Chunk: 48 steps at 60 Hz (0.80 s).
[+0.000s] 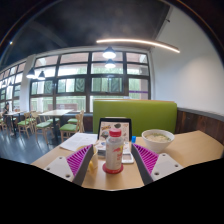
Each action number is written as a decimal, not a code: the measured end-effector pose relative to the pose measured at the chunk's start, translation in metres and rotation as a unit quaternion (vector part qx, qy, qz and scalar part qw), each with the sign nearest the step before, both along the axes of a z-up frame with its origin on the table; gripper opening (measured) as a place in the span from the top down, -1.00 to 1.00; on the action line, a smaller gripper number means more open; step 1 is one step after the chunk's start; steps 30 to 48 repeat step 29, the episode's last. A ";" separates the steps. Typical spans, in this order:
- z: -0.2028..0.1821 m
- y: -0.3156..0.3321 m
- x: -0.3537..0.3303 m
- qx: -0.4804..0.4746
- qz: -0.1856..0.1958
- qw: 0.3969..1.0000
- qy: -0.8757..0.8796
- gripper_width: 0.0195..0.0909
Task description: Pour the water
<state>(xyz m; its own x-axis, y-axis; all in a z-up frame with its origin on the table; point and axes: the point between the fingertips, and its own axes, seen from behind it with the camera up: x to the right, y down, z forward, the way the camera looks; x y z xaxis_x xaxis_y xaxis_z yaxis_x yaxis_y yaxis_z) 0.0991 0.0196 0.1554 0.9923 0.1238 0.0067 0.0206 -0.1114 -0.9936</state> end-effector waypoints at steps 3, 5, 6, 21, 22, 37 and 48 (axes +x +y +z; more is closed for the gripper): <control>0.007 -0.032 -0.005 -0.001 0.001 1.000 0.006 -0.77; 0.008 -0.046 -0.007 -0.002 0.003 1.000 0.013 -0.78; 0.010 -0.060 -0.008 -0.003 0.005 1.000 0.016 -0.77; 0.014 -0.181 -0.034 0.000 0.035 0.999 0.026 -0.79; 0.014 -0.187 -0.034 0.001 0.036 0.999 0.026 -0.78; 0.012 -0.220 -0.034 0.007 0.041 0.999 0.033 -0.79; 0.012 -0.220 -0.034 0.007 0.041 0.999 0.033 -0.79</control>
